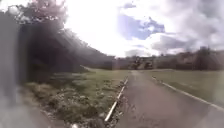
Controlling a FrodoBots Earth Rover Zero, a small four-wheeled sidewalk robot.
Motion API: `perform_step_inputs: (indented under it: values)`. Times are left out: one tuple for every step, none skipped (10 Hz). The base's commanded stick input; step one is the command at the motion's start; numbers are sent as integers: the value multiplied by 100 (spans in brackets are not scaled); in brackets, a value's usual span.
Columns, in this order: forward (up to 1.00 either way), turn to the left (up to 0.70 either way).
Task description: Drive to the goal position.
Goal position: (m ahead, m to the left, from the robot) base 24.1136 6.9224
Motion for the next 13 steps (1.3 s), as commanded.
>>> perform_step_inputs:
  values:
    - [0,-70]
    - [11,0]
    - [39,1]
    - [66,1]
    - [70,1]
    - [70,1]
    - [70,1]
    - [70,1]
    - [70,1]
    - [70,1]
    - [70,1]
    - [70,1]
    - [70,1]
